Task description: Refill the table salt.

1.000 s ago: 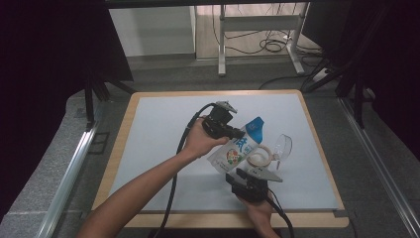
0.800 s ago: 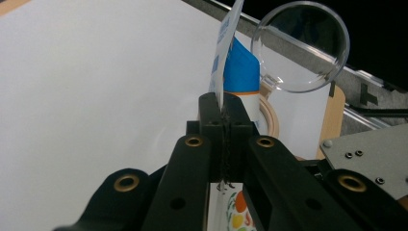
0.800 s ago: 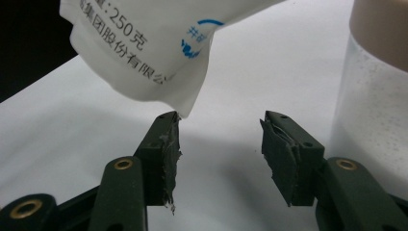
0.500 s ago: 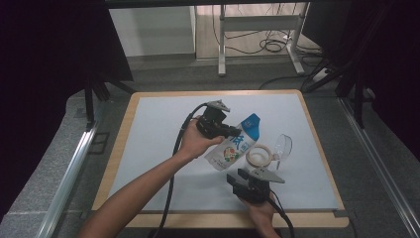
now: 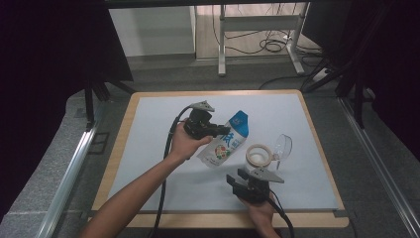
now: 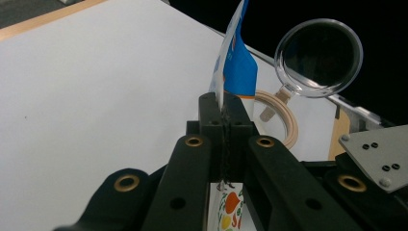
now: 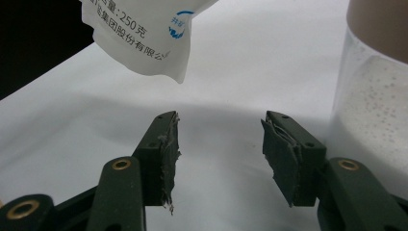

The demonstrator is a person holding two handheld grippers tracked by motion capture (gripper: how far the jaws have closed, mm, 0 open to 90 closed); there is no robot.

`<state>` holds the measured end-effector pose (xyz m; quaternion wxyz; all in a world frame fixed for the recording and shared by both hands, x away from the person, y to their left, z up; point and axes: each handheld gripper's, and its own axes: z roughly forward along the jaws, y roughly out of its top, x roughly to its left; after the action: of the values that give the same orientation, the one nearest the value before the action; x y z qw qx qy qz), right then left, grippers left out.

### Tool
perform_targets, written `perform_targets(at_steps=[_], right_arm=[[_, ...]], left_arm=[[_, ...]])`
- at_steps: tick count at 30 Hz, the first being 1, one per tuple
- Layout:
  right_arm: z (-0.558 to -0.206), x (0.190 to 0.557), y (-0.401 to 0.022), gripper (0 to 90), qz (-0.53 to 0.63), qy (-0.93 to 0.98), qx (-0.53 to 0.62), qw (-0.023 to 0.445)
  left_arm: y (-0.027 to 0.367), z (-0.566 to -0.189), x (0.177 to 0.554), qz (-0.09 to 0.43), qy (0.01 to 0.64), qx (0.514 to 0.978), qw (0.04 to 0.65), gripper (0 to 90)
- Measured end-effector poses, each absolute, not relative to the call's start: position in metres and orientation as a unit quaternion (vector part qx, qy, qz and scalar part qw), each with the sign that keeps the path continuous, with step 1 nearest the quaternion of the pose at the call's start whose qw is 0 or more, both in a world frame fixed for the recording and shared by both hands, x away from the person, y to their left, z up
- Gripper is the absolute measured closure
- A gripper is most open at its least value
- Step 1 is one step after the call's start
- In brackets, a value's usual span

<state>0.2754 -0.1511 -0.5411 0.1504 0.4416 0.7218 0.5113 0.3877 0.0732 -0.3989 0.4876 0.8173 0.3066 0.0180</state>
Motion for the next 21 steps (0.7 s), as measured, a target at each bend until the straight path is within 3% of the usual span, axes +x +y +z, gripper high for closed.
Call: perform_targets(at_steps=[21], right_arm=[[-0.542, 0.277, -0.151, 47.0, 0.508, 0.724, 0.441, 0.150]], left_arm=[[0.103, -0.414, 0.388, 0.013, 0.329, 0.792, 0.514, 89.7]])
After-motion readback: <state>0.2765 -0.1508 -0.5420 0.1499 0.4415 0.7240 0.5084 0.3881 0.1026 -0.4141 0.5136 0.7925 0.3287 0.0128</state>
